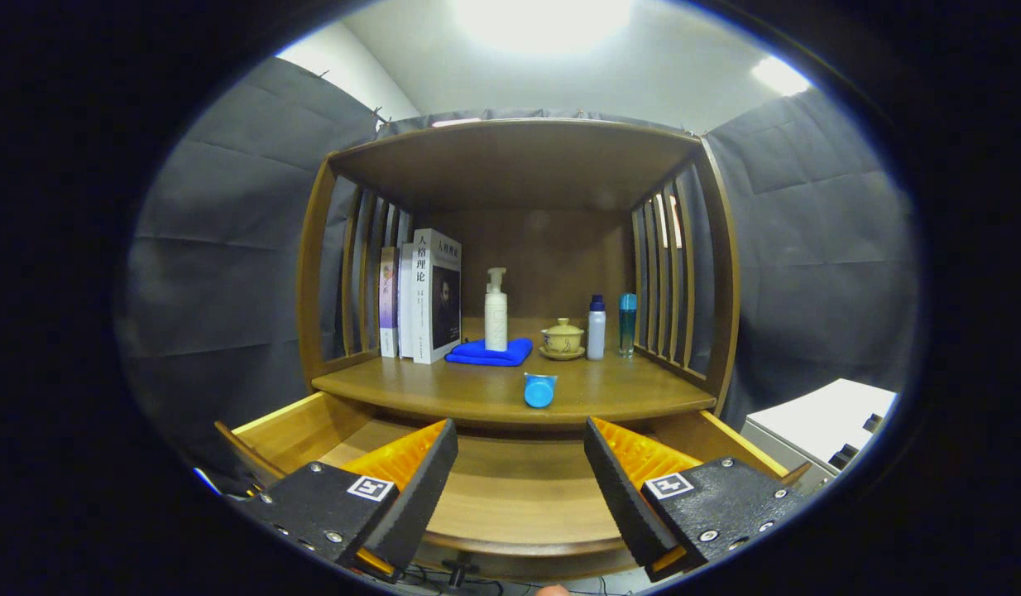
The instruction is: Pull open the drawer, take out the items inside it, and place them on the countertop above the cabinet.
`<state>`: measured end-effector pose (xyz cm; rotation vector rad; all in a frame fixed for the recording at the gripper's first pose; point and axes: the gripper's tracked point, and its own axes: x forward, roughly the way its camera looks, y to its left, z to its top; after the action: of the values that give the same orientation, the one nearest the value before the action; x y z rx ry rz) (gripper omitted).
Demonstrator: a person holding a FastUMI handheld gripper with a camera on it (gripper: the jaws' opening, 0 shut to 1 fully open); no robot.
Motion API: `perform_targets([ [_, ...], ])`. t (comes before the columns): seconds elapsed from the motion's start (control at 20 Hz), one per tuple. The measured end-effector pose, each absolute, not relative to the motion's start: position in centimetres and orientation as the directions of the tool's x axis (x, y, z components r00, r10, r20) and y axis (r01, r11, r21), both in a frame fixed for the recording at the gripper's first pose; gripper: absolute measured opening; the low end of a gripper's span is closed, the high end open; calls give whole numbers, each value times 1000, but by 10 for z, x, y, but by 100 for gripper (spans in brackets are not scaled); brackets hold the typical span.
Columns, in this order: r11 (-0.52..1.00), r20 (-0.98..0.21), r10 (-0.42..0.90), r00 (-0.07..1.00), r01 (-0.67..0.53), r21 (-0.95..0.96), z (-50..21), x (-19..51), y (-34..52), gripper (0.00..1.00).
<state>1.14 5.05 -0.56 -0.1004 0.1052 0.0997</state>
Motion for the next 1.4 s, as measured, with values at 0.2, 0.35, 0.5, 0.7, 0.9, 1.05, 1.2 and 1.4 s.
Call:
perform_targets([
  [0.2, 986, -115, 104, 988, -118, -121, -16, -5, 54, 95],
  [0.35, 986, -119, 122, 985, -134, -102, -26, -18, 57, 95],
  [0.5, 988, -141, 110, 984, -123, -92, -43, -29, 53, 95],
  [0.7, 991, -99, 97, 990, -105, -81, -41, -42, 50, 95],
  [0.9, 988, -91, 119, 989, -127, -83, -44, -57, 57, 95],
  [1.05, 985, -122, 146, 982, -156, -76, -59, -73, 64, 94],
  [1.2, 982, -214, 168, 962, -182, -47, -91, -83, 71, 95],
  [1.4, 984, -266, 137, 954, -161, -72, -115, -77, 69, 95],
])
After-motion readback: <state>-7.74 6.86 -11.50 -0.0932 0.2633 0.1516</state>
